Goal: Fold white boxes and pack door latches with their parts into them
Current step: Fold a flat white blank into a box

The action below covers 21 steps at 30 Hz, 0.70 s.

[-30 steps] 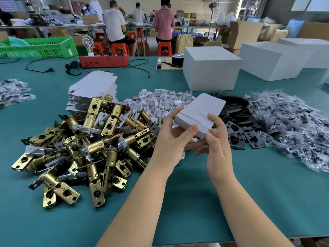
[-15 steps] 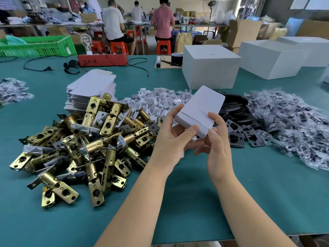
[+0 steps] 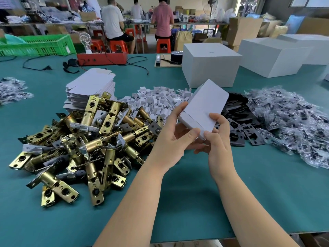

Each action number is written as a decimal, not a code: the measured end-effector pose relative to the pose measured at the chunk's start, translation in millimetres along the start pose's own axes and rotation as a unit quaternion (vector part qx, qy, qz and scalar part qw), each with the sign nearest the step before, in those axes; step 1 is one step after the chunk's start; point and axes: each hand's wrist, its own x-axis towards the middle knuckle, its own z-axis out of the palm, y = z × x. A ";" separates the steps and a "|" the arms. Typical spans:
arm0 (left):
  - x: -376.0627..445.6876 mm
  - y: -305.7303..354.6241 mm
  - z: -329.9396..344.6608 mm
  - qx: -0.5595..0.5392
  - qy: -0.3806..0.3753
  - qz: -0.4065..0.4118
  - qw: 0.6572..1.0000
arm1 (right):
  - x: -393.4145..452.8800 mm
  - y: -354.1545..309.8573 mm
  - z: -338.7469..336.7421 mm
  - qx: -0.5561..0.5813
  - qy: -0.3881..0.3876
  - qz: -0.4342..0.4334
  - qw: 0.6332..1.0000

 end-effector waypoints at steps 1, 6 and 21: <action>0.1 -0.2 -1.0 0.001 -0.003 0.000 1.000 | -0.1 0.0 -0.6 0.004 -0.007 0.000 1.000; 1.4 0.1 -5.4 -0.003 0.001 -0.013 1.000 | -0.2 -0.7 -1.0 0.002 -0.034 0.004 0.999; 9.5 -2.5 -2.6 -0.029 0.085 -0.027 0.996 | -3.5 0.8 5.6 -0.067 -0.023 -0.026 0.997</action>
